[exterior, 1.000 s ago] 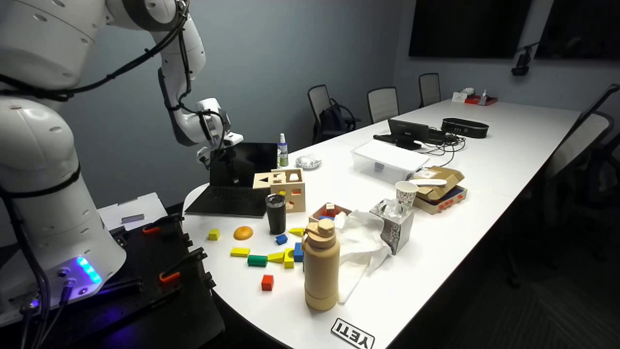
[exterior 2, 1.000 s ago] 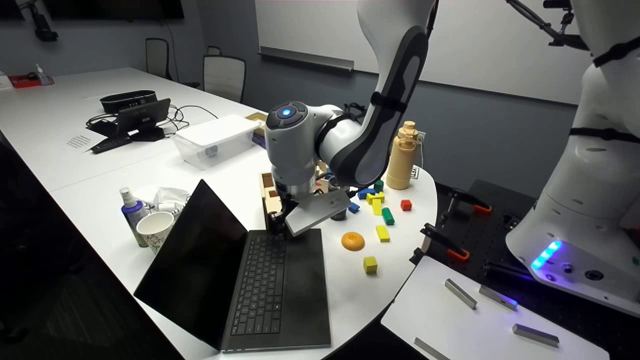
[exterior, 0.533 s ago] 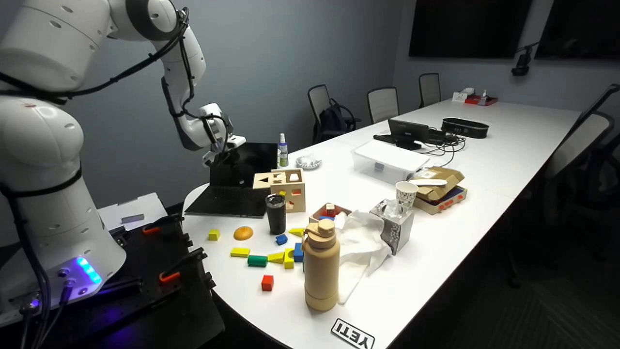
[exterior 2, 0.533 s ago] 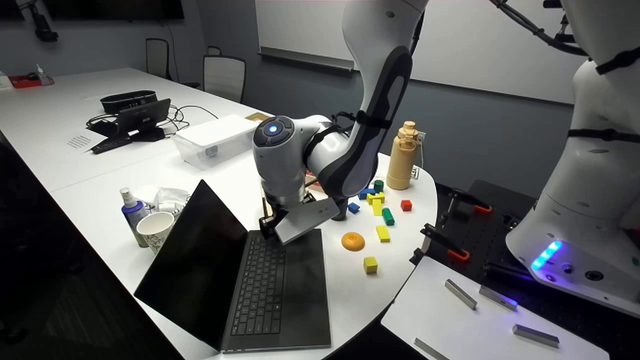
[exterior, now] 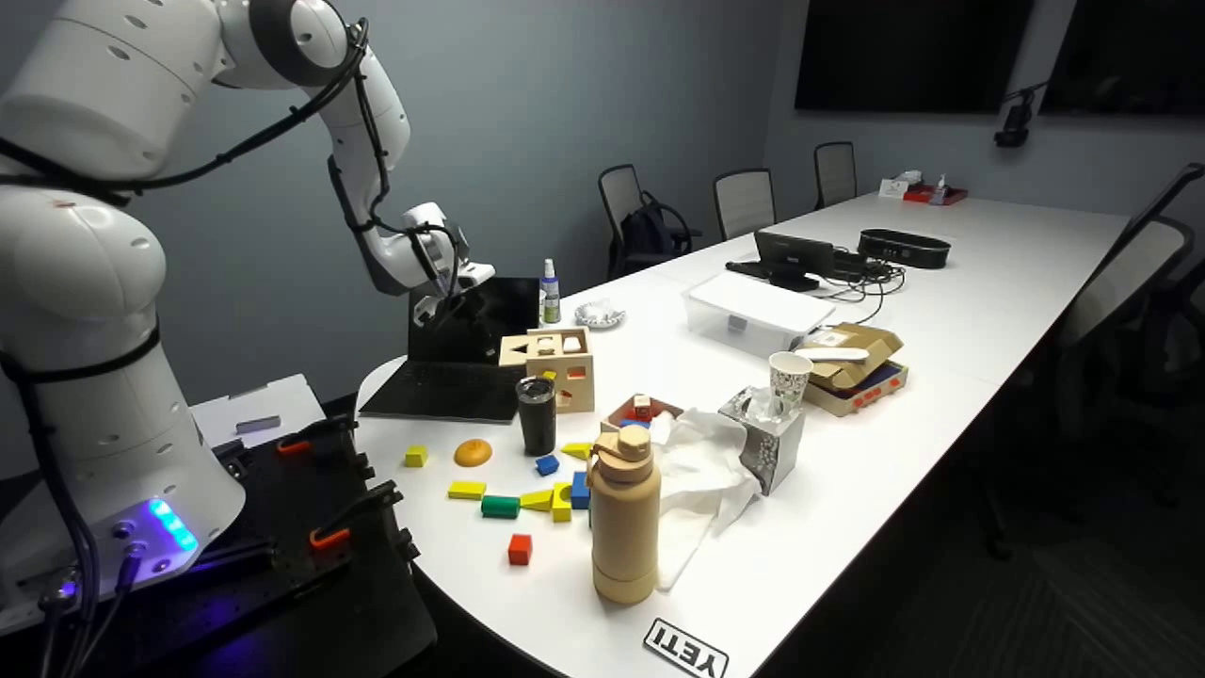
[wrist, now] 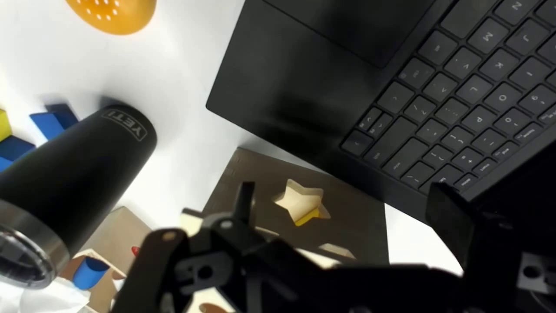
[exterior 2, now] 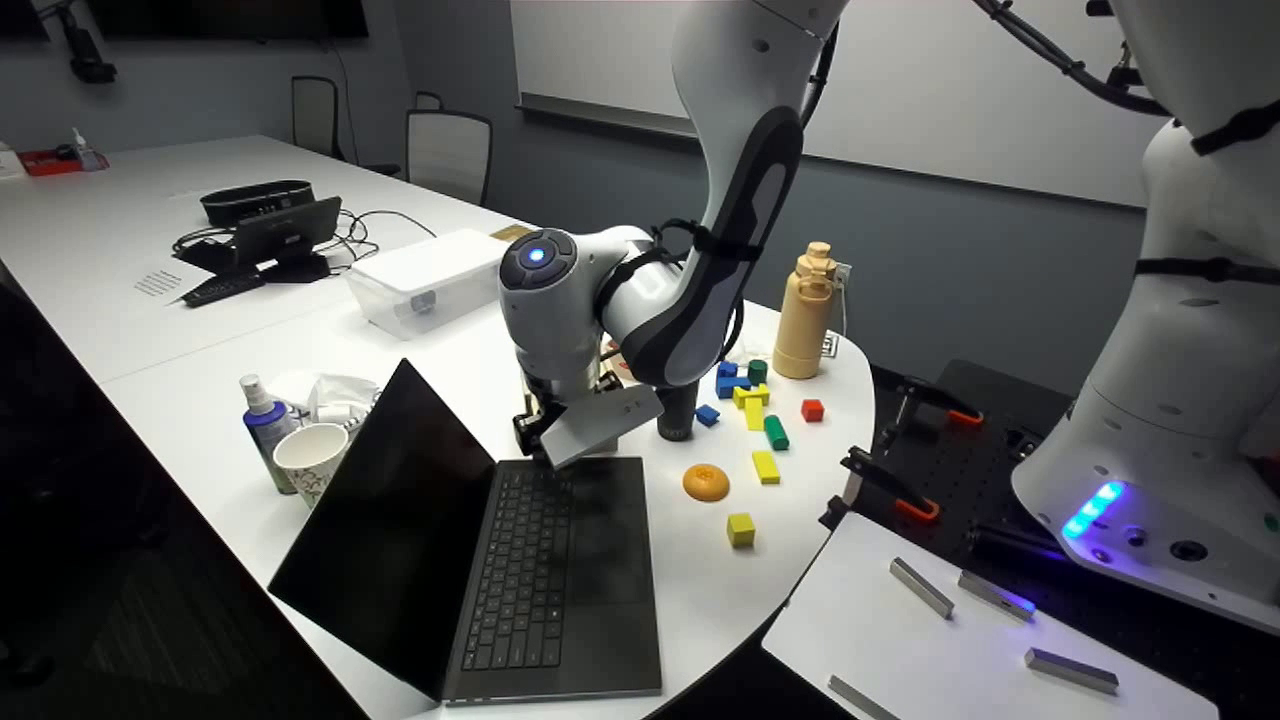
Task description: Close the lid on the box
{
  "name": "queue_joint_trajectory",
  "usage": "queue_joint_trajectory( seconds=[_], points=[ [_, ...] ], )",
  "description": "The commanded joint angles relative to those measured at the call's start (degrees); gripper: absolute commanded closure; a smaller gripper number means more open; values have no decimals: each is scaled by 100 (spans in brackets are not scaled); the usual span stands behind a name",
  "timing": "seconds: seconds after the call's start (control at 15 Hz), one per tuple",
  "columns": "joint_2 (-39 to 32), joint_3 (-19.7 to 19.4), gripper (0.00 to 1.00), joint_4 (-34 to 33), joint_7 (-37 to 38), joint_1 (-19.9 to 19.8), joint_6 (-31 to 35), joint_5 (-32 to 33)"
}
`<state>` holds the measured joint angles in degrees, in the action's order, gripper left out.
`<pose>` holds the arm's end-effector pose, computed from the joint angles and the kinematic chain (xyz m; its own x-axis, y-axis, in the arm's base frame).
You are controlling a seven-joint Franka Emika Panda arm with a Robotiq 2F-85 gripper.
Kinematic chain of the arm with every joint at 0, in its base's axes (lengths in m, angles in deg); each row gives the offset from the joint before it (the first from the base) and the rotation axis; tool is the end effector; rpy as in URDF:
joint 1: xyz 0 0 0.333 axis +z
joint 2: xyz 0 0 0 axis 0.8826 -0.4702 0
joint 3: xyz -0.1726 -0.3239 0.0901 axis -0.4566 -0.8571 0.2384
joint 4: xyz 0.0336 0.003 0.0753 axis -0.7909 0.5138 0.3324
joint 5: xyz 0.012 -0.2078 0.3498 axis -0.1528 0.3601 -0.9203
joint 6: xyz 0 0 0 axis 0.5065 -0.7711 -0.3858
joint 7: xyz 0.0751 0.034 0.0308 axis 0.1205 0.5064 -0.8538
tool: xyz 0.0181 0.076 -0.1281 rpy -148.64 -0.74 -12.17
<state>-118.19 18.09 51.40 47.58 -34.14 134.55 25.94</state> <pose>0.5613 0.2801 0.0717 0.9140 -0.2601 0.3115 -0.3311 -0.9217 0.2021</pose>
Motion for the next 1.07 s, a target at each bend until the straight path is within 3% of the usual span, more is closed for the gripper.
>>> queue_joint_trajectory(
  seconds=[0.0, 1.0],
  points=[
    [-167, -208, 0, -242, 267, 168, 16, 90],
    [-336, -367, 0, -718, 154, 75, 46, 14]
  ],
)
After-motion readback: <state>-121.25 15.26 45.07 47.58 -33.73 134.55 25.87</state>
